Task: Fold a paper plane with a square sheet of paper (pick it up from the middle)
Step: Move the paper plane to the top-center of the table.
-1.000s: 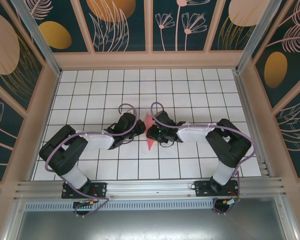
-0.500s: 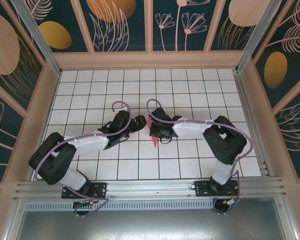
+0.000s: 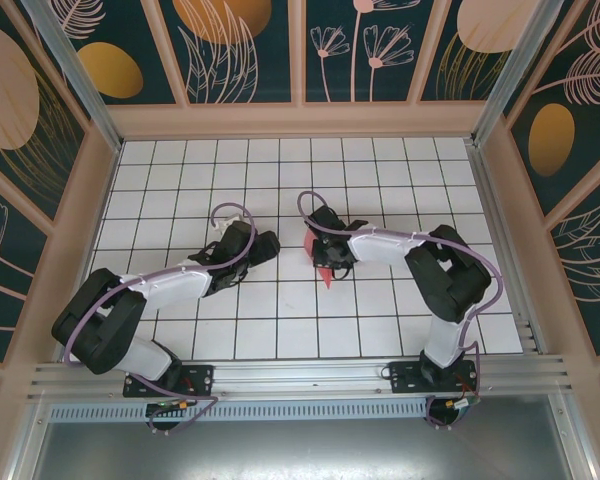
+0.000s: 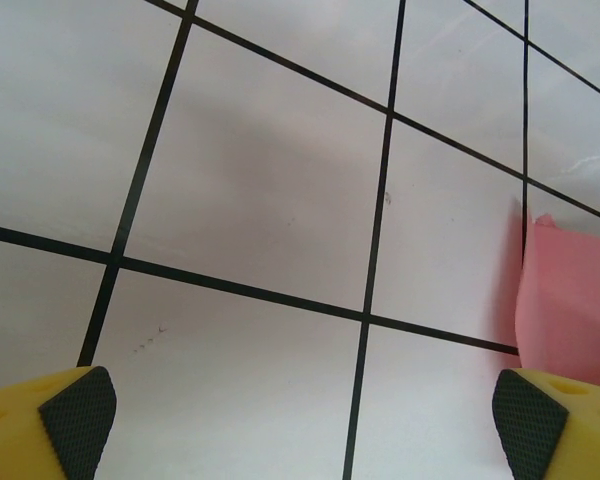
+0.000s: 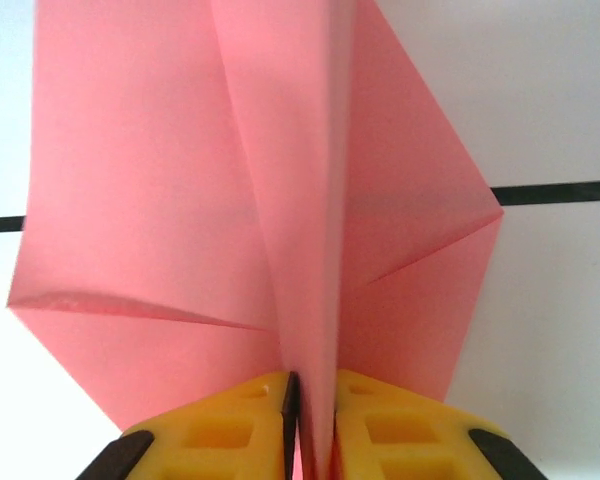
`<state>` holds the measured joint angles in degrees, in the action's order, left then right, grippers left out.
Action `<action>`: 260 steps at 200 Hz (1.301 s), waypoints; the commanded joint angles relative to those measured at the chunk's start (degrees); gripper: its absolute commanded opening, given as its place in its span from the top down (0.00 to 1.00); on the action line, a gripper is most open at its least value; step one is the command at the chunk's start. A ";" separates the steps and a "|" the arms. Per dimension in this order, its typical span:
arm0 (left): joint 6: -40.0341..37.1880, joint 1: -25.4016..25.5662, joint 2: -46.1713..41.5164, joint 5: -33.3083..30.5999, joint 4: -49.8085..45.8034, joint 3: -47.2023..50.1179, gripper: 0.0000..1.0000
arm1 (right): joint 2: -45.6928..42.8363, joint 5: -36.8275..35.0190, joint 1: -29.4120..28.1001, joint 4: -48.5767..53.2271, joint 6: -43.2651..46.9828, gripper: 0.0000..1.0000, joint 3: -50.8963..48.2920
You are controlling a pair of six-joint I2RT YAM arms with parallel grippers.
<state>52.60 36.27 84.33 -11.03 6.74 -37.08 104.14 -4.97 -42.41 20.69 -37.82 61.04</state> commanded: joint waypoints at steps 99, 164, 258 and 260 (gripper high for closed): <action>-1.79 -0.56 0.07 -0.91 -2.69 -2.33 0.01 | 0.90 -4.16 1.09 1.65 -1.64 0.93 4.55; -2.58 -1.16 -2.03 -1.88 -3.84 -1.50 0.01 | 10.53 -5.41 6.48 -0.82 6.78 0.93 16.52; -3.19 -1.36 -1.79 -1.54 -3.75 -1.33 0.02 | 19.74 -2.89 8.15 0.76 10.83 0.85 23.81; -3.18 -1.33 -1.80 -1.54 -3.75 -1.33 0.02 | 19.90 -2.86 8.14 0.82 10.79 0.85 23.79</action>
<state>50.83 35.33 83.18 -11.66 4.19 -38.11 121.62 -8.54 -34.79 19.55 -27.27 84.03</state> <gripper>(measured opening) 0.985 0.149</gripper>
